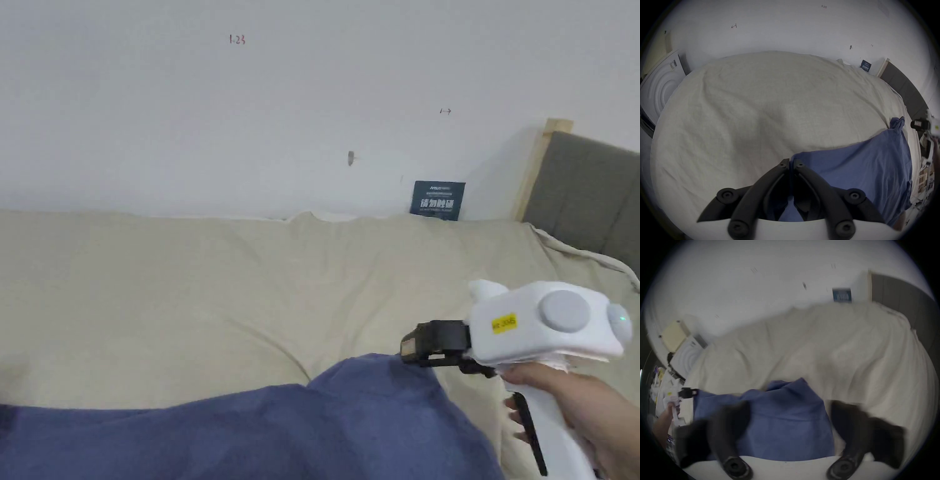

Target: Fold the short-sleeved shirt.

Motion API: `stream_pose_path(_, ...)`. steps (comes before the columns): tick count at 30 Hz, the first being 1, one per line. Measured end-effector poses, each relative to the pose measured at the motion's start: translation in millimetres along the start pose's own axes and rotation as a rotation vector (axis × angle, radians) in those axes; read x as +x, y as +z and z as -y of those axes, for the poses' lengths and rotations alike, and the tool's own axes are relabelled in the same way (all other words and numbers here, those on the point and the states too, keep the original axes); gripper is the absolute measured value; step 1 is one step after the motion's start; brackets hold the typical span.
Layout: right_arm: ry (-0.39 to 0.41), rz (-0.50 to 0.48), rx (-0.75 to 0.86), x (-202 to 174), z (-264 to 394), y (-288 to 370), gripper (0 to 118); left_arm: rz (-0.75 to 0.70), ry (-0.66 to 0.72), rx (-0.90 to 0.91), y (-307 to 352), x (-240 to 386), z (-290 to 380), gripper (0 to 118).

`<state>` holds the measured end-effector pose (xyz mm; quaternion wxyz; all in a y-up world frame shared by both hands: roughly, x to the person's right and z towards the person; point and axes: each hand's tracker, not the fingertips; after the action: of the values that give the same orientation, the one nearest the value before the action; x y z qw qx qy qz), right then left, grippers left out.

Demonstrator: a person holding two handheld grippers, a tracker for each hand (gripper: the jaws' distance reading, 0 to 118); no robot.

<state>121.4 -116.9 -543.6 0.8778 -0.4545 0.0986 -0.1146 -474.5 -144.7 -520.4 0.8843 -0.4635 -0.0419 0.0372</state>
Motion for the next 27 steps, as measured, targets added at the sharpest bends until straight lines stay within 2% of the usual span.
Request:
stream_pose_path(1,-0.019,0.012,-0.074,2,-12,-19,112,-0.008,-0.008,-0.004,-4,-3,-2,4)
stream_pose_path(2,-0.034,0.102,-0.011,8,-25,-35,112,-0.012,-0.011,-0.006,-4,-4,-1,4)
stream_pose_path(3,-0.038,0.101,0.014,8,-27,-40,112,-0.011,-0.014,-0.009,-4,-4,-1,4)
stream_pose_path(4,-0.086,0.077,-0.077,7,-28,-49,112,-0.012,-0.019,-0.009,-3,-4,0,4)
stream_pose_path(7,-0.104,0.13,-0.097,12,-37,-78,111,-0.018,-0.018,-0.013,-4,-3,2,4)
stream_pose_path(8,-0.099,0.237,-0.011,17,-42,-85,101,-0.019,-0.011,-0.02,-5,-3,2,4)
stream_pose_path(9,-0.095,0.235,-0.003,16,-41,-85,64,-0.024,-0.007,-0.026,-7,-5,2,4)
stream_pose_path(10,-0.086,0.221,0.03,15,-40,-82,1,-0.022,-0.004,-0.037,-9,-5,3,4)
stream_pose_path(11,-0.088,0.203,0.028,10,-39,-82,0,-0.019,-0.003,-0.044,-10,-4,4,4)
stream_pose_path(12,-0.023,0.104,0.013,2,-34,-74,0,-0.02,-0.002,-0.048,-10,-4,4,4)
stream_pose_path(15,0.047,0.078,0.031,-4,-29,-61,0,-0.029,-0.006,-0.051,-6,-2,7,4)
stream_pose_path(16,0.018,0.105,0.067,-5,-29,-51,0,-0.029,-0.004,-0.051,-1,-2,7,4)
stream_pose_path(17,0.007,0.084,0.114,-6,-27,-37,0,-0.027,0.008,-0.041,6,-2,9,4)
stream_pose_path(19,-0.054,-0.04,0.18,-12,-14,9,0,-0.01,0.032,-0.007,27,-1,9,4)
stream_pose_path(21,-0.041,-0.111,0.234,-15,-5,46,0,0.006,0.047,0.034,53,0,11,4)
stream_pose_path(25,0.029,-0.101,0.28,-24,16,122,0,0.042,0.045,0.144,124,6,14,4)
stream_pose_path(27,0.04,-0.131,0.305,-30,22,158,0,0.067,0.033,0.197,162,9,14,4)
